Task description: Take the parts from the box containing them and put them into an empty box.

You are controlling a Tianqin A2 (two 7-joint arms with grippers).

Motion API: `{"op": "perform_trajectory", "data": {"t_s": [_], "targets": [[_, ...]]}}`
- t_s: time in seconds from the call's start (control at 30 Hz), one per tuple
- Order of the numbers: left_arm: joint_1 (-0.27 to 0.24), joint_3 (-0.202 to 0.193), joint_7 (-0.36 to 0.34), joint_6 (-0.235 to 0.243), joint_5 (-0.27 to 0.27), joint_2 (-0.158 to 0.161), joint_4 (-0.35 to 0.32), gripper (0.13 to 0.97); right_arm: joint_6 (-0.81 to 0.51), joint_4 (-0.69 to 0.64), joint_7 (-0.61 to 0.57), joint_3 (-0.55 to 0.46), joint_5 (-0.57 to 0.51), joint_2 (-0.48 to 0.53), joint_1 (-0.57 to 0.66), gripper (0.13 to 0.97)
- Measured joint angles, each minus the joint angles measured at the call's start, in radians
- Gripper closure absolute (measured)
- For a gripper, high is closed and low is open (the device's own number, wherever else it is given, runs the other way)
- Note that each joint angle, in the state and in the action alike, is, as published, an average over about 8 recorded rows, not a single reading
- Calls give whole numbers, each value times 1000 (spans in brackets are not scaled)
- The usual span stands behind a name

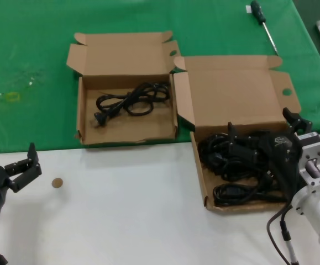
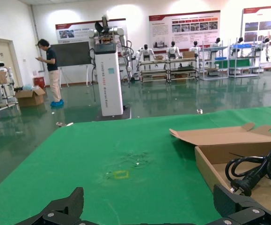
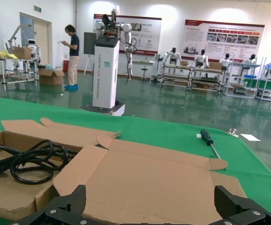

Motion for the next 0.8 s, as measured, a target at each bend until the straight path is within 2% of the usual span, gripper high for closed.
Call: {"op": "perform_trajectory", "data": {"t_s": [0.8], "targets": [[0, 0, 0, 0, 0, 0, 0, 132, 0, 0, 0, 0, 0, 0, 0, 129]]}}
